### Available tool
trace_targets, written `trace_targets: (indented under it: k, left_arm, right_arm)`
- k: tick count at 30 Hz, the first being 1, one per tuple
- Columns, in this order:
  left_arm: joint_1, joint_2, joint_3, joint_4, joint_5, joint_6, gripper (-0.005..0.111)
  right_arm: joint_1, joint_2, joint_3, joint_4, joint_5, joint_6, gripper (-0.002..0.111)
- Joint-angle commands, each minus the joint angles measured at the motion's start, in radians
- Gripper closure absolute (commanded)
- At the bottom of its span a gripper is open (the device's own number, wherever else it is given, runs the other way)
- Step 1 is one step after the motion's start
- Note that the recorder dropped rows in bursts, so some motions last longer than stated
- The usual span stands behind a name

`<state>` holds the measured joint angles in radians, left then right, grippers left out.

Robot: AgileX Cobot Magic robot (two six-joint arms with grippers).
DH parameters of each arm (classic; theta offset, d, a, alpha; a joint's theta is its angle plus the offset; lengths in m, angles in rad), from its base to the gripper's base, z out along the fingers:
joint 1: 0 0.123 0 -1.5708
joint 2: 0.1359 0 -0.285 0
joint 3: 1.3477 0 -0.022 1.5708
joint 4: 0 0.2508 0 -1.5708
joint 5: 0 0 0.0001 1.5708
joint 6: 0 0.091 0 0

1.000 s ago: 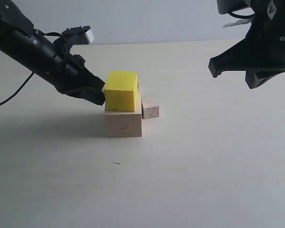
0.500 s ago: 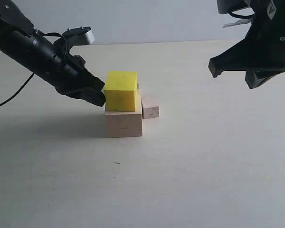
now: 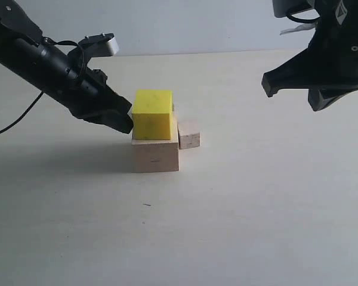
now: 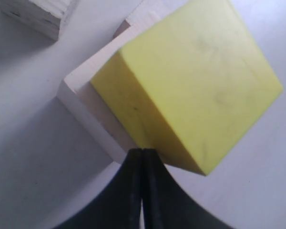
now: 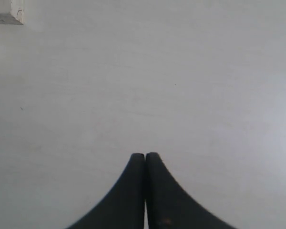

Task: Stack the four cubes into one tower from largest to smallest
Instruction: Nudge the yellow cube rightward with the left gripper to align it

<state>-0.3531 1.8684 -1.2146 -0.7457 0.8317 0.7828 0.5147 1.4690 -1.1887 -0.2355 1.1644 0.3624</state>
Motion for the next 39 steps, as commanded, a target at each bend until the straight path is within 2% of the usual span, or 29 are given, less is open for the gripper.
trace_targets:
  k: [1, 39]
  left_arm:
    - [0.004, 0.000, 0.001, -0.015, 0.011, 0.004, 0.107]
    - [0.004, 0.000, 0.001, -0.016, 0.029, 0.006, 0.107]
  right_arm:
    - [-0.005, -0.008, 0.006, -0.012, -0.011, -0.003, 0.108]
    - [-0.005, -0.008, 0.006, -0.012, -0.010, -0.008, 0.108]
